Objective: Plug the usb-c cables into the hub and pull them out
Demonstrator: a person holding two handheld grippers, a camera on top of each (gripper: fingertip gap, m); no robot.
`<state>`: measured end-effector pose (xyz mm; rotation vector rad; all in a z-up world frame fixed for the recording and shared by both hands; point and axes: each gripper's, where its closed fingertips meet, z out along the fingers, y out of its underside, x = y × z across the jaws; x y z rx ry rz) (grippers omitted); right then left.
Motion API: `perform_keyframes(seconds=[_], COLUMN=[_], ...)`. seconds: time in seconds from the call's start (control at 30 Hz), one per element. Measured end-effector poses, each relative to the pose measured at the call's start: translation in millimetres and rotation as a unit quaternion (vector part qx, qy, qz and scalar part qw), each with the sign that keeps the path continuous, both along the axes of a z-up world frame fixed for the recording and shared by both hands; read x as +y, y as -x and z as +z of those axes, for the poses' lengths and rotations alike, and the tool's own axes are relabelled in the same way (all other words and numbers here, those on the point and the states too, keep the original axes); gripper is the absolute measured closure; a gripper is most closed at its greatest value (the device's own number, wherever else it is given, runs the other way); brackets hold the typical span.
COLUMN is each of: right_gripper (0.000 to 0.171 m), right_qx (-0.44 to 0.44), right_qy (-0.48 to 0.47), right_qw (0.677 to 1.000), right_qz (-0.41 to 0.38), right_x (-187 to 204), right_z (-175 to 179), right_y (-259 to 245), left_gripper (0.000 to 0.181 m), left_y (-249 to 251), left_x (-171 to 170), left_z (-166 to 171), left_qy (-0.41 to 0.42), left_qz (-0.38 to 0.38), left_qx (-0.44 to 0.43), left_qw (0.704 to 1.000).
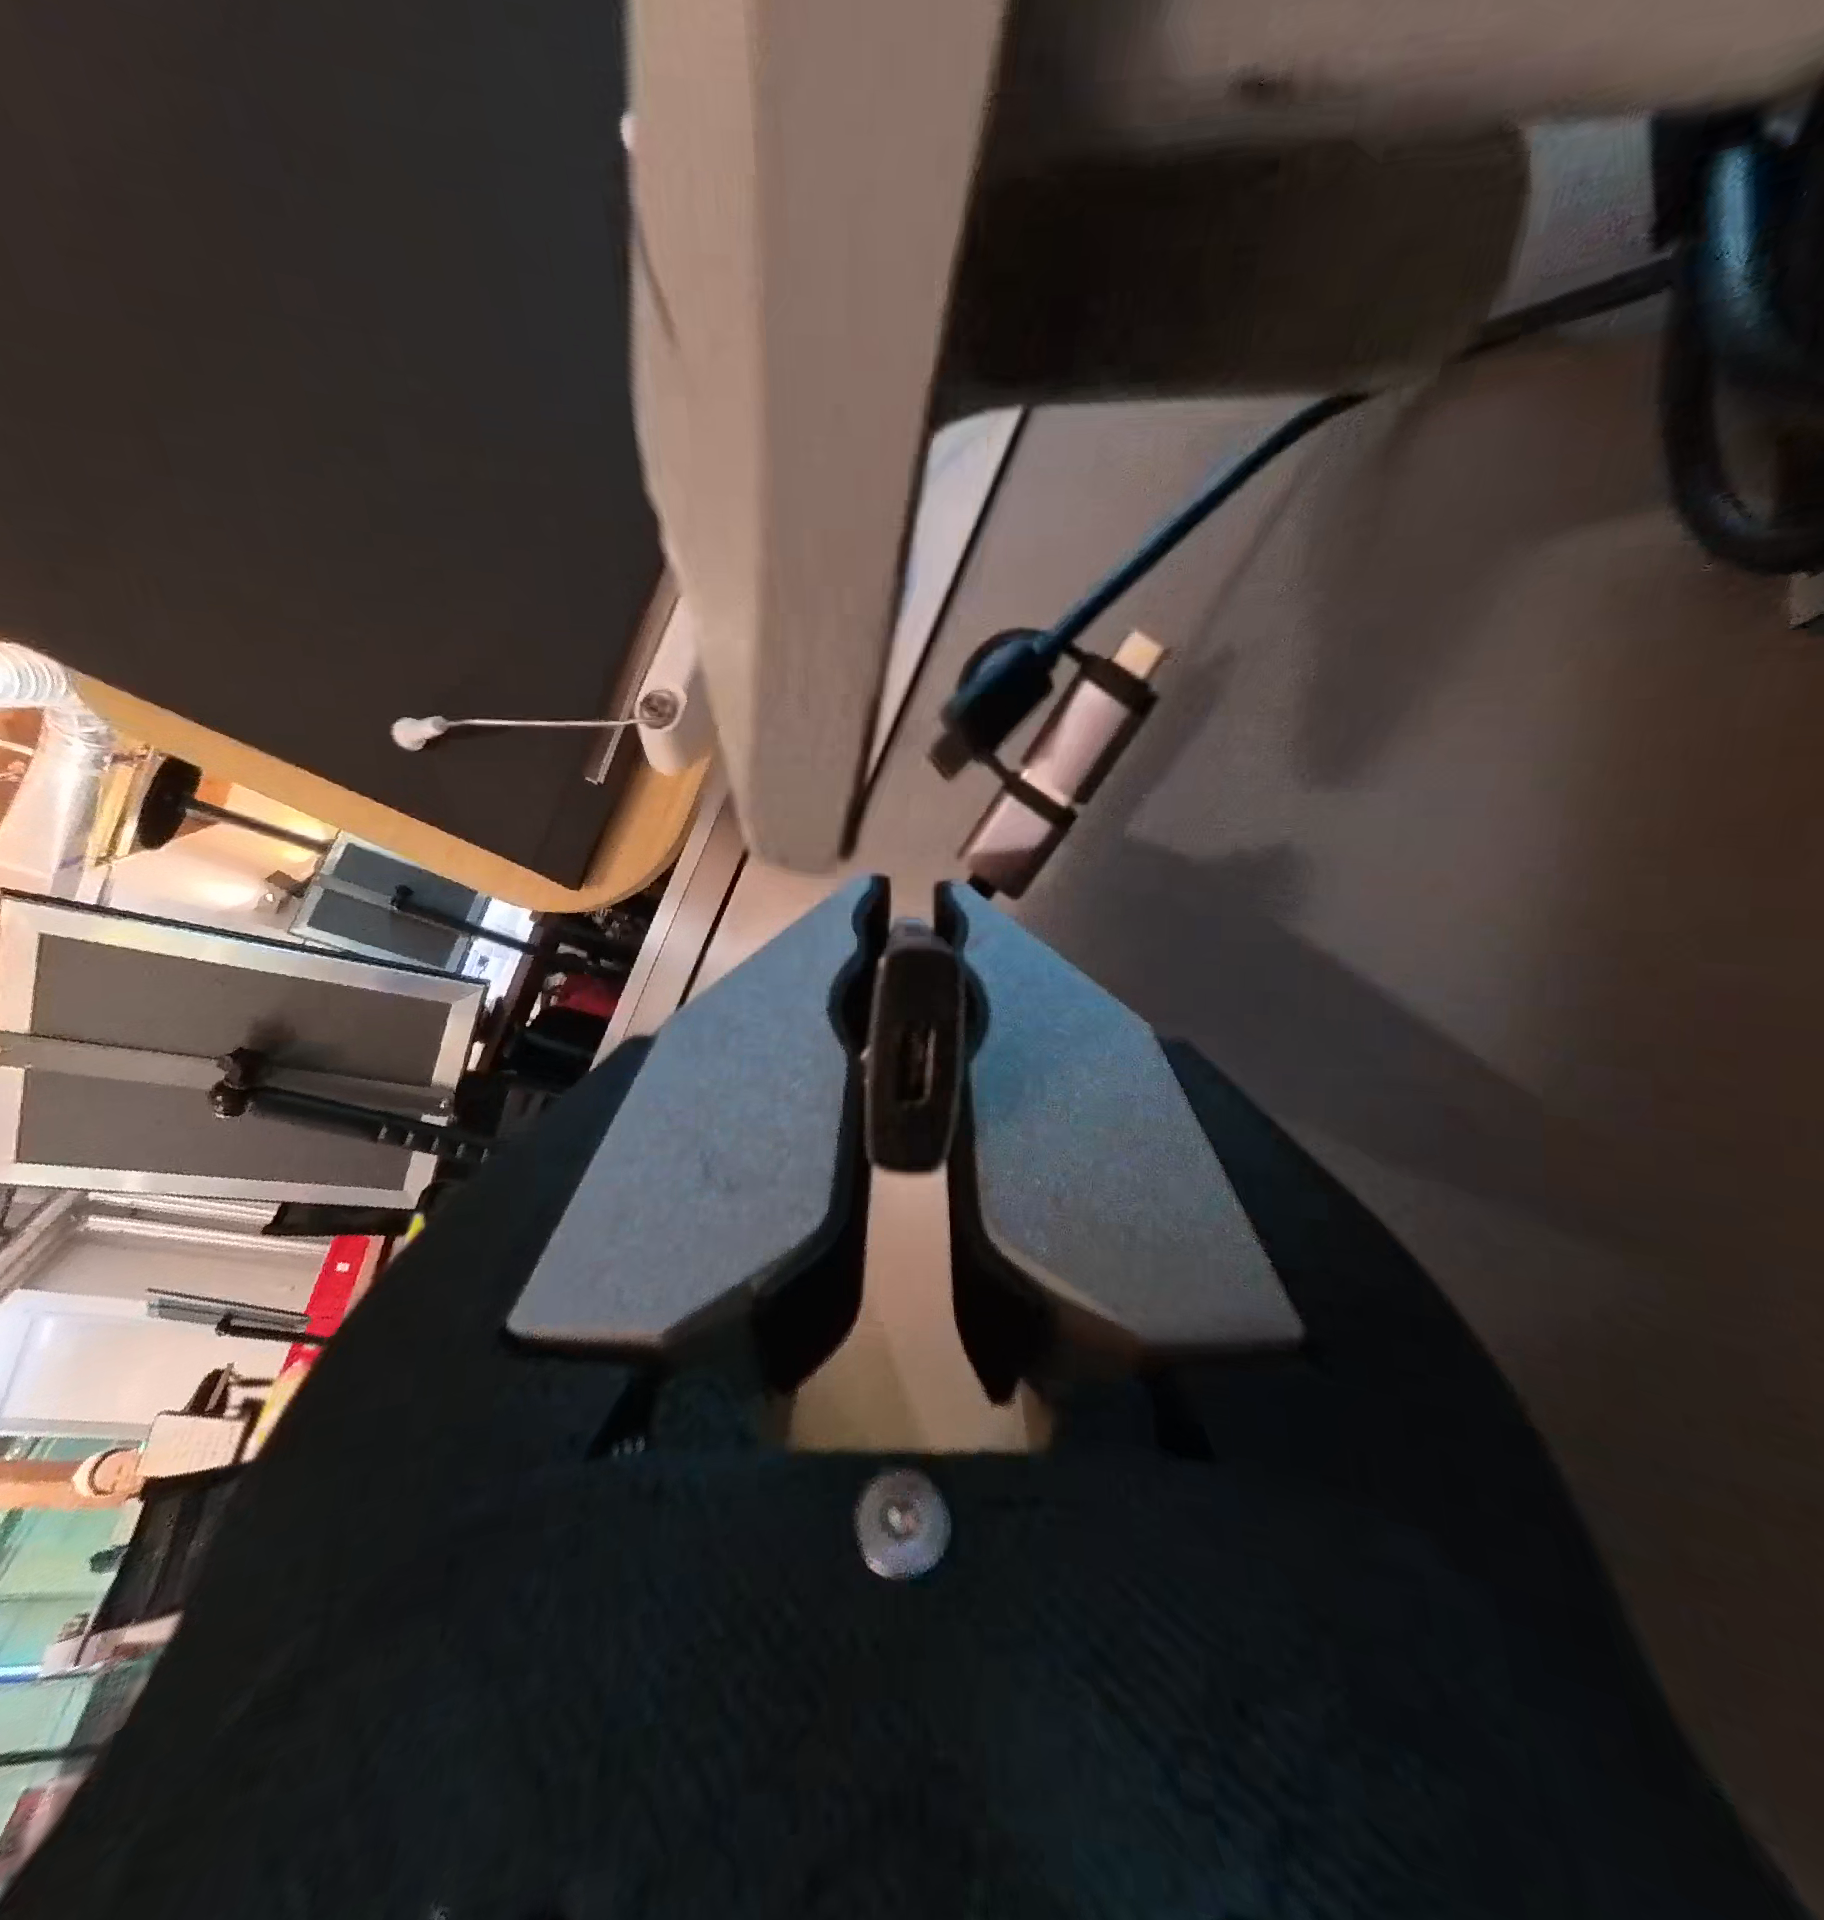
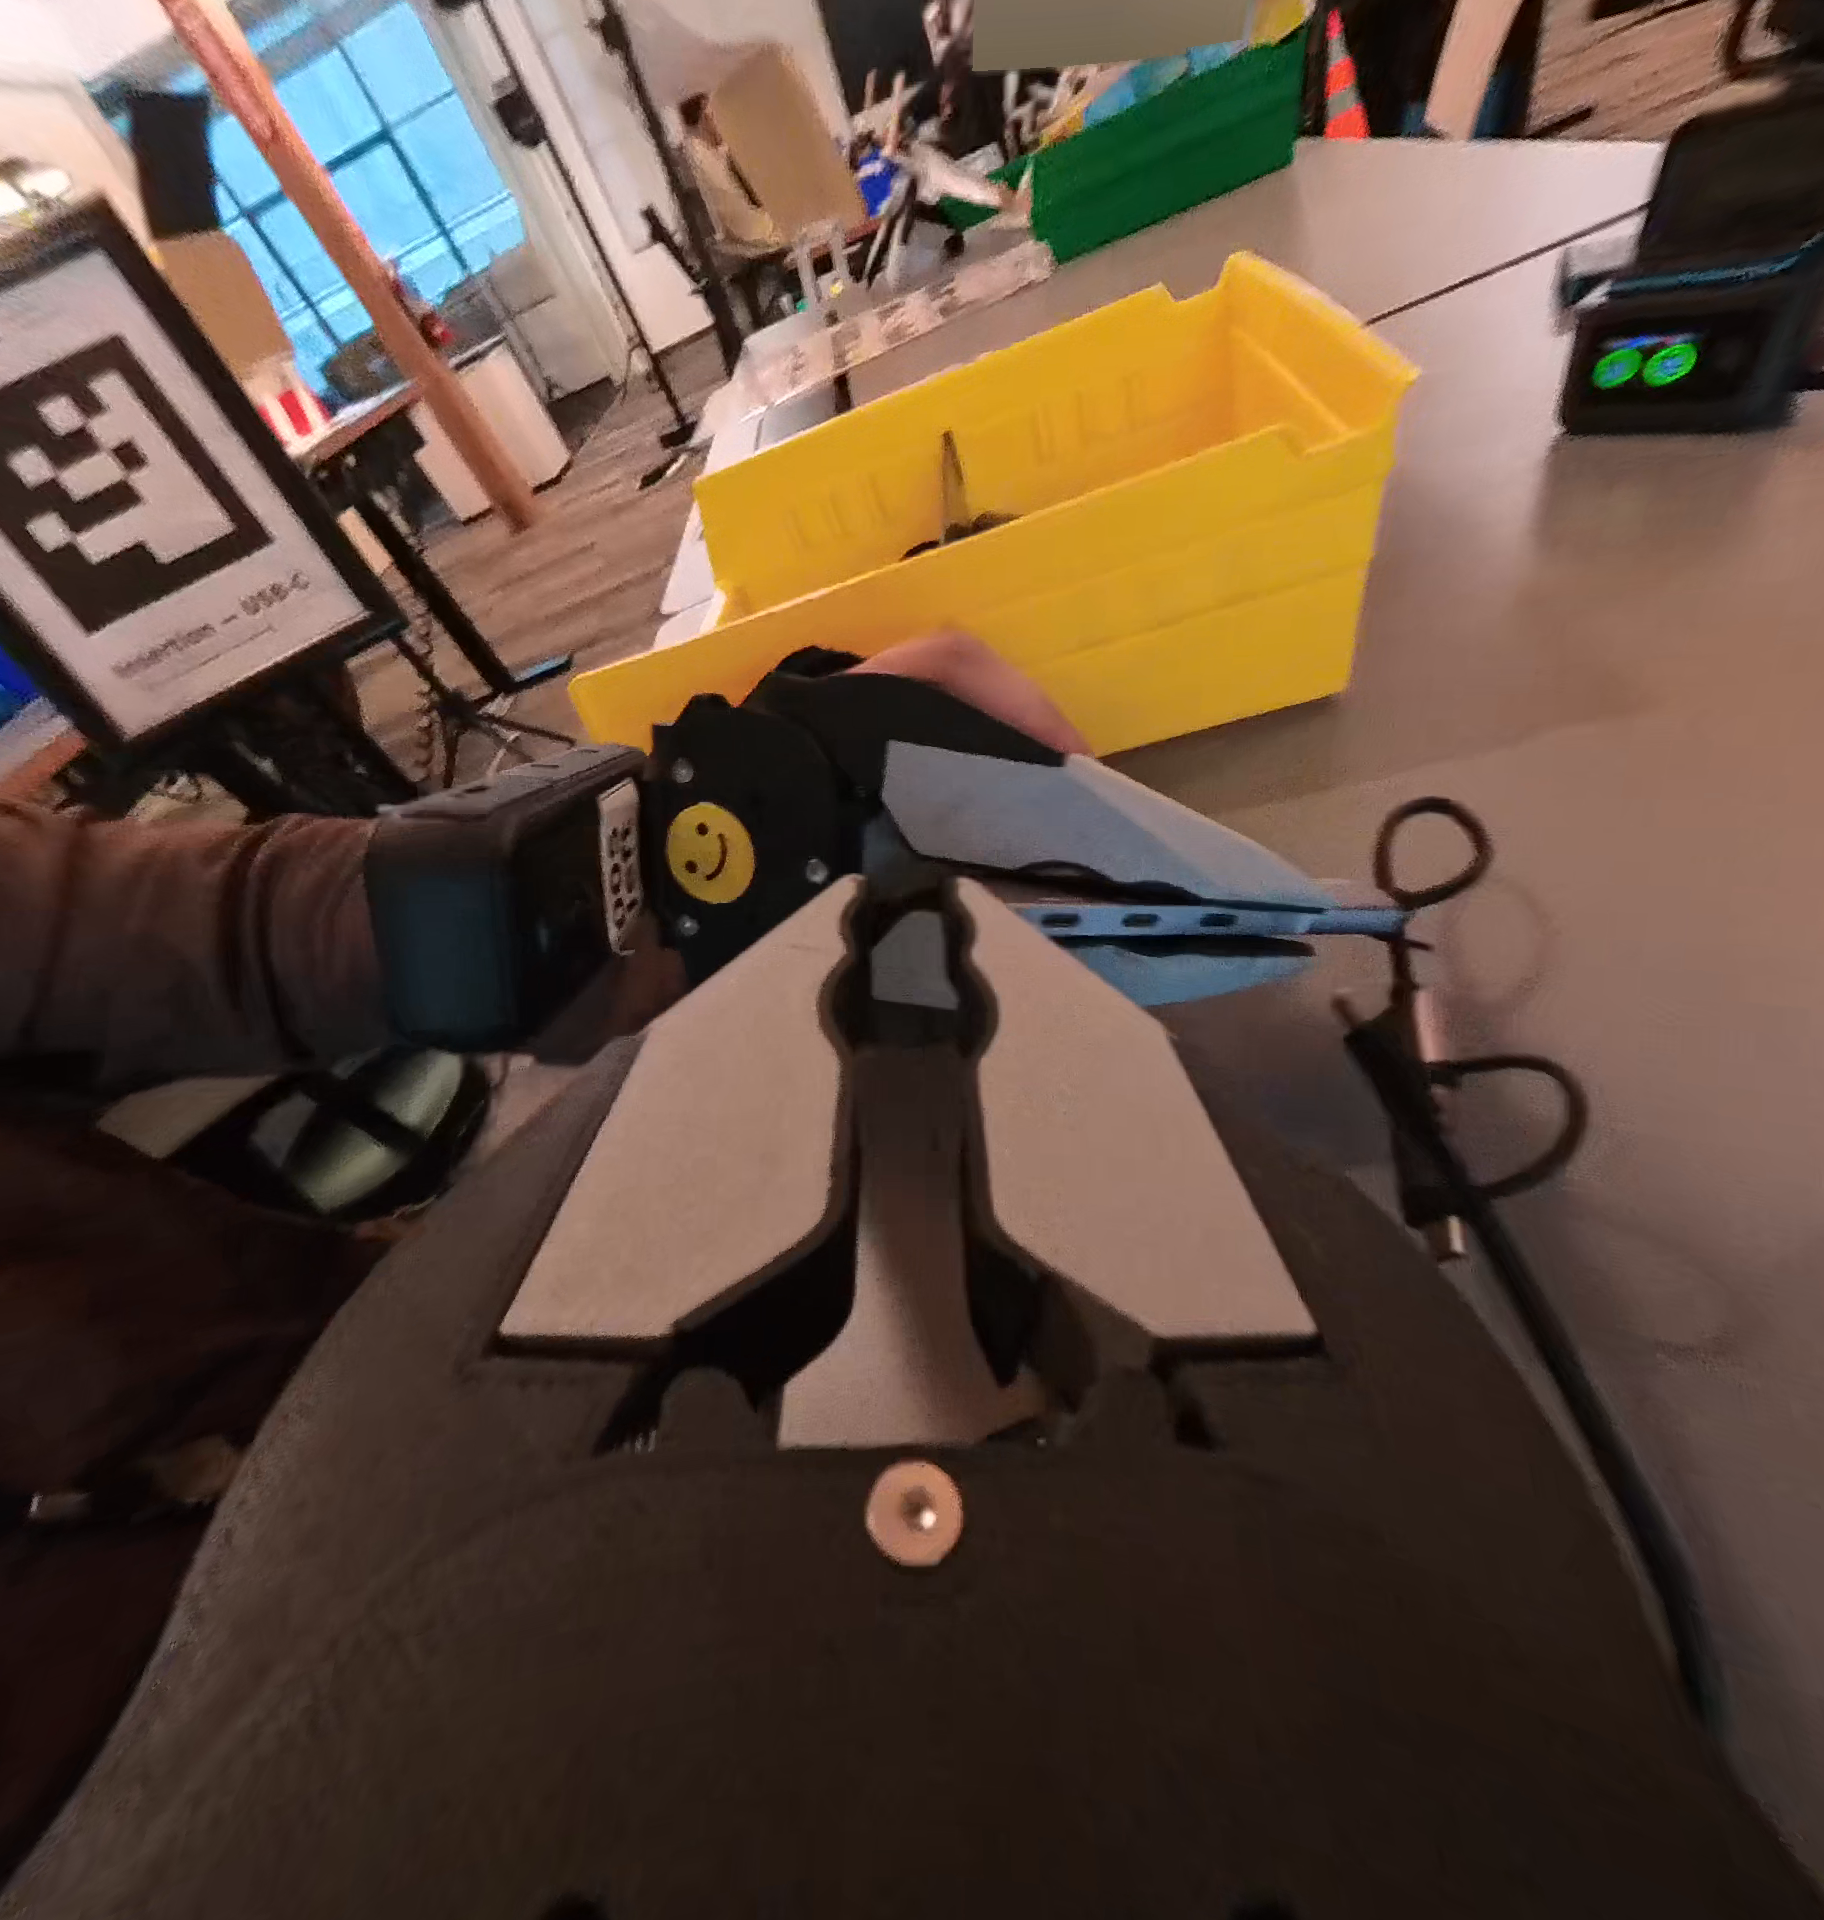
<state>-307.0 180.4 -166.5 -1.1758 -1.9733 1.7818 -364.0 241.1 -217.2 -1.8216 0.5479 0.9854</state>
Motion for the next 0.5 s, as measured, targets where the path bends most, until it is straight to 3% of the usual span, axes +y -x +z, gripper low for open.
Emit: perform_keyframes(seconds=[0.07,0.27,0.5], right_gripper=[0.149,0.142,0.139], right_qx=[0.014,0.034,-0.004], right_qy=[0.003,0.072,-0.039], right_qw=[0.999,0.995,0.989], right_qz=[-0.028,-0.063,-0.142], right_x=[13.4,49.5,81.4], right_z=[7.5,27.5,-3.0], right_y=[2.8,-1.2,9.9], left_gripper=[0.175,0.175,0.175], left_y=[-0.8,-10.4,-19.4], left_x=[-0.7,-1.7,-2.3], left_z=[5.1,18.9,21.3], left_qy=[-0.016,-0.048,-0.055], left_qz=[-0.005,-0.030,-0.054], left_qx=[-0.011,0.010,0.008], left_qw=[1.000,0.998,0.997])
